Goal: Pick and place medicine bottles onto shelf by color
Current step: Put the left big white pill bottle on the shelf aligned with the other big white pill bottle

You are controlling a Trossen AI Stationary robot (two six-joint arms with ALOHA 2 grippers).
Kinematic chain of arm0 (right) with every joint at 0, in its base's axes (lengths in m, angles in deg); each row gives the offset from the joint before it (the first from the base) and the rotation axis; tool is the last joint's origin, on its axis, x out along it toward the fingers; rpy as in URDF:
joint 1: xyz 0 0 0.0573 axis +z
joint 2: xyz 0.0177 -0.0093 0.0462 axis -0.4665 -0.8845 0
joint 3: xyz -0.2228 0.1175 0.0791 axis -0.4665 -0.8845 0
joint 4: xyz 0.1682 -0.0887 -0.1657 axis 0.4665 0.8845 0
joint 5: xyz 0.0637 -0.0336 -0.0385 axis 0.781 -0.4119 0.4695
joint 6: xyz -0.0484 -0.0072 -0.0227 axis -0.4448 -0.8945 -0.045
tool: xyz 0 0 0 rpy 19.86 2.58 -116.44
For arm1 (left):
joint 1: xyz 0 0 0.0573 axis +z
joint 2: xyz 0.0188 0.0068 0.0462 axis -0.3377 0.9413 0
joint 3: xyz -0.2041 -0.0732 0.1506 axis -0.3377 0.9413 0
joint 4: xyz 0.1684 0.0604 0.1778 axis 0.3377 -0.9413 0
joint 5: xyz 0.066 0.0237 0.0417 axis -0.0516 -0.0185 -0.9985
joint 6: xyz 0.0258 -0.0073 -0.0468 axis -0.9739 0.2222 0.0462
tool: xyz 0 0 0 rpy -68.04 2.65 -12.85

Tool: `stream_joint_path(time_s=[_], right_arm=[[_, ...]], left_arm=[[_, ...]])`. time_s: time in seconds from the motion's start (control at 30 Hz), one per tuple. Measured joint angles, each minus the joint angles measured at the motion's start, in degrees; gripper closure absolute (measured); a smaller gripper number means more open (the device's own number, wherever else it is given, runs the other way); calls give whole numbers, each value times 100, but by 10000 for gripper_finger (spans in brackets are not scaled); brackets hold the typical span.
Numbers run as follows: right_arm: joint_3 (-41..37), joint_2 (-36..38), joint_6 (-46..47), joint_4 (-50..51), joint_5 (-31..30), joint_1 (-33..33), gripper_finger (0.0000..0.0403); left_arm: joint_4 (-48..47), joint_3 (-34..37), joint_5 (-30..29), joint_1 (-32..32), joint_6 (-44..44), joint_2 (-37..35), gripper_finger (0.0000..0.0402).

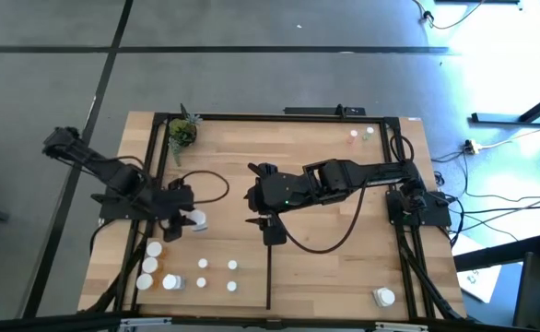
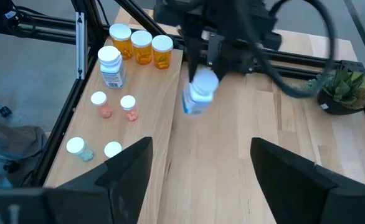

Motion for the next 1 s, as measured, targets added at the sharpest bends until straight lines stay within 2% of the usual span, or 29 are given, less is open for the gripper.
stream_joint_path(time_s=[0.13, 0.43, 0.63, 0.8, 1.0], right_arm=[[0, 0, 0, -1, 2, -2, 131], [0, 0, 0, -10, 2, -2, 131], [0, 0, 0, -23, 2, -2, 131], [0, 0, 0, -43, 2, 0, 131], [0, 0, 1, -59, 2, -1, 131]], left_arm=[[-326, 0, 28, -469, 560, -78, 247], [-226, 0, 39, -1635, 1723, -89, 247], [-227, 0, -307, -2323, 2455, -82, 247], [-221, -2, -701, -2800, 2560, 196, 247], [31, -2, -758, -3080, 2532, 686, 247]])
